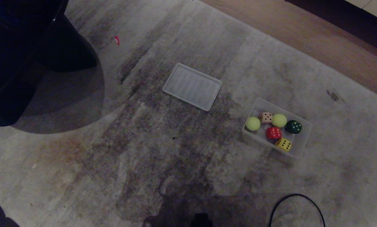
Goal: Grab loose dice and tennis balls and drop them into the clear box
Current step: Close the lid
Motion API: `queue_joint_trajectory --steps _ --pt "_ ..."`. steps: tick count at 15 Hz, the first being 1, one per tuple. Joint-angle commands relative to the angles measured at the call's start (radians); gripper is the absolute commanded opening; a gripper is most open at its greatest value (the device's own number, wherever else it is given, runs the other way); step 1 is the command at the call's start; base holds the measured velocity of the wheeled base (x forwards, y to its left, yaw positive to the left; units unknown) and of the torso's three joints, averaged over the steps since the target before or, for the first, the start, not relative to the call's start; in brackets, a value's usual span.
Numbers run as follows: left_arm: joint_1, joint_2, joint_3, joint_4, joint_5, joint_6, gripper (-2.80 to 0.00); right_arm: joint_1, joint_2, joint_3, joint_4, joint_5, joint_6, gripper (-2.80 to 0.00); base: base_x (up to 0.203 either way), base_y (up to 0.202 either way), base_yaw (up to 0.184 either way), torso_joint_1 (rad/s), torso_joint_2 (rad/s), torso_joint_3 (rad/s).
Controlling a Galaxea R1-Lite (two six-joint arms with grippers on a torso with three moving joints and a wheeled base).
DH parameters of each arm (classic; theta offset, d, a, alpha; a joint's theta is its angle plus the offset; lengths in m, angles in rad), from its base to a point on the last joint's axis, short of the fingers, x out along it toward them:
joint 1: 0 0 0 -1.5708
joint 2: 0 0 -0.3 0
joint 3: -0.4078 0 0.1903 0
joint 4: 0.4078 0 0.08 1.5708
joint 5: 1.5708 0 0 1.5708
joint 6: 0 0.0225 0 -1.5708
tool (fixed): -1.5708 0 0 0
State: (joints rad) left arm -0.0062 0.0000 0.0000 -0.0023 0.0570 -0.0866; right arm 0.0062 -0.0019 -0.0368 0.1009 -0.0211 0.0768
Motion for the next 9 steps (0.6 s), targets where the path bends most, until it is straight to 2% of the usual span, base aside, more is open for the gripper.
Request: queue_joint_trajectory --steps 1,6,9 --pt "0.000 0.002 0.002 -0.001 0.001 -0.001 -2.80 0.000 0.002 -0.002 0.000 0.000 0.001 -2.80 0.000 0.000 0.000 0.003 0.00 0.203" --pt "0.000 0.002 0.002 -0.001 0.001 -0.002 -2.80 0.000 0.002 -0.002 0.000 0.000 0.001 -2.80 0.000 0.000 0.000 0.004 0.00 0.205" --pt "0.000 0.002 0.002 0.001 -0.002 0.007 -2.80 0.000 0.002 -0.002 0.000 0.000 0.000 -2.80 0.000 0.000 0.000 0.001 0.00 0.107"
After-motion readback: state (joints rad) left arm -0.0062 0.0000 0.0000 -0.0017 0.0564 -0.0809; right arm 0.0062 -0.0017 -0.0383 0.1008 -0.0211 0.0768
